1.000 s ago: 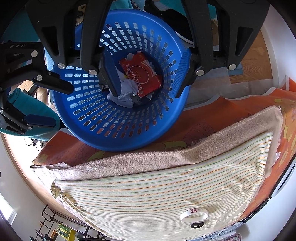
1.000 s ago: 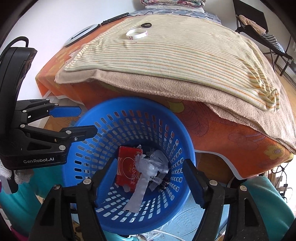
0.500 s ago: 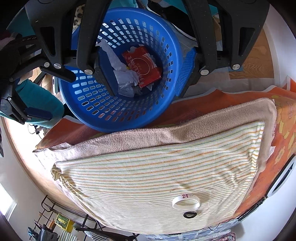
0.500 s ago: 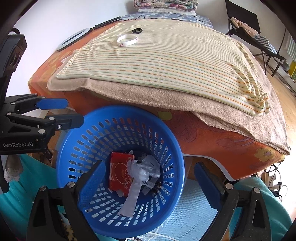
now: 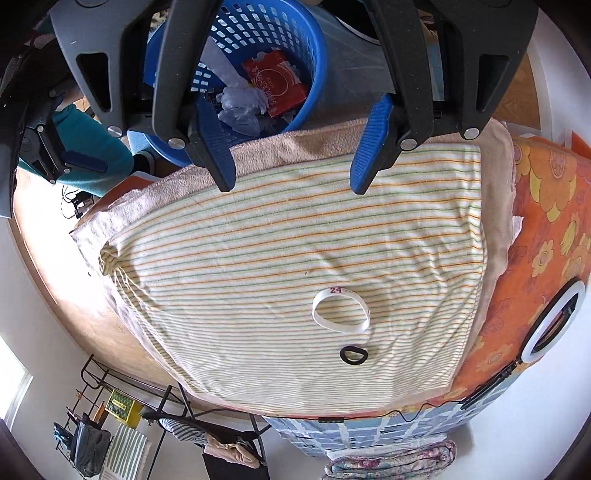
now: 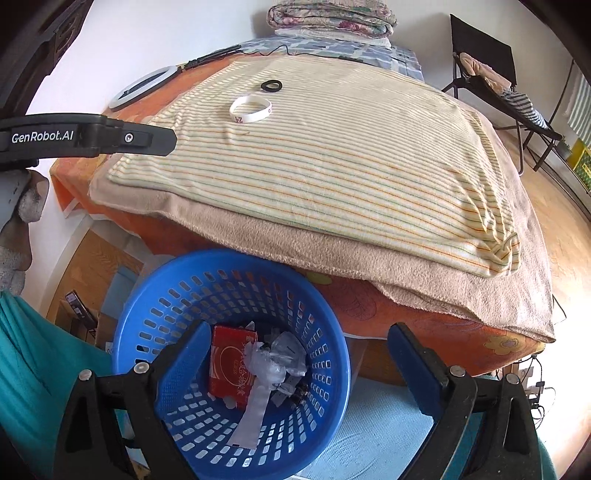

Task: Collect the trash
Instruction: 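Move the left tool to the black hair tie while the right moves to the white wristband, then grasp the black hair tie with the left tool while the right grasps the white wristband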

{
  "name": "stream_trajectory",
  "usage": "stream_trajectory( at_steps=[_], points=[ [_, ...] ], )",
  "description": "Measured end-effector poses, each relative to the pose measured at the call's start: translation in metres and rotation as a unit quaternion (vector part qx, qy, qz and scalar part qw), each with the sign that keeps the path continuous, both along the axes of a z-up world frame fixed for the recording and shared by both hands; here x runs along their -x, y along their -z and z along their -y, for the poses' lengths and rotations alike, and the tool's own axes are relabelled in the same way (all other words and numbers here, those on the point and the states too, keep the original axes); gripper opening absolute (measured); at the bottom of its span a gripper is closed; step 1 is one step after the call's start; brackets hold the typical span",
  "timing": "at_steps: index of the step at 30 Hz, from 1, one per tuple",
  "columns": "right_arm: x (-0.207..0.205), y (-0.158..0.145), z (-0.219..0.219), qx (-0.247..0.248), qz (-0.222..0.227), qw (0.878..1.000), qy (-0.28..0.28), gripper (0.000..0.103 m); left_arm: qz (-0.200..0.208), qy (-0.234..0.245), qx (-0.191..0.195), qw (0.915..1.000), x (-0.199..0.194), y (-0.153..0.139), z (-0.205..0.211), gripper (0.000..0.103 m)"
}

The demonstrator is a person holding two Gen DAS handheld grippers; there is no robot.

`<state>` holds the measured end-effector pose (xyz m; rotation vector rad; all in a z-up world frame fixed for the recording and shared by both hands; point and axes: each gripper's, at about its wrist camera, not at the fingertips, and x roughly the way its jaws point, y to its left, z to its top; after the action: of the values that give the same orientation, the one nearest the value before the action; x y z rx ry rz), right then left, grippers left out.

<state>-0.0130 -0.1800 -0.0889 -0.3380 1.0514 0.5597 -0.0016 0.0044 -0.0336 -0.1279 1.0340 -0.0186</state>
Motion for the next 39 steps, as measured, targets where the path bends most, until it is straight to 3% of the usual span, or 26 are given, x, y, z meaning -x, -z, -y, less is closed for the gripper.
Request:
stream_trajectory(
  at_steps=[8,11,17,22,24,33,39],
  points=[
    [-0.022,-0.024,-0.014,-0.035,0.047,0.998,-0.013,0.098,0.031,-0.032,0.004,0.9990,-0.029,-0.017,-0.027,0.066],
    [-0.033,-0.027,-0.017,-0.068,0.048,0.996,-0.021,0.098,0.034,-0.052,0.011,0.9980,-0.037,-0.017,-0.041,0.066],
    [-0.065,-0.034,-0.034,-0.084,0.044,0.995,-0.025,0.096,0.038,-0.074,0.008,0.9965,-0.052,-0.018,-0.057,0.066],
    [-0.098,-0.038,-0.053,-0.100,0.032,0.994,-0.031,0.086,0.045,-0.081,0.005,0.9957,-0.078,-0.023,-0.069,0.058],
    [-0.110,-0.037,-0.062,-0.108,0.023,0.993,-0.034,0.078,0.046,-0.083,0.015,0.9954,-0.090,-0.024,-0.075,0.053],
    [-0.147,-0.019,-0.100,-0.134,-0.023,0.989,-0.051,0.057,0.033,-0.093,0.063,0.9931,-0.154,-0.010,-0.097,0.032],
    [-0.166,-0.005,-0.115,-0.149,-0.062,0.986,-0.044,0.049,0.008,-0.110,0.102,0.9886,-0.189,0.015,-0.109,0.029]
  ],
)
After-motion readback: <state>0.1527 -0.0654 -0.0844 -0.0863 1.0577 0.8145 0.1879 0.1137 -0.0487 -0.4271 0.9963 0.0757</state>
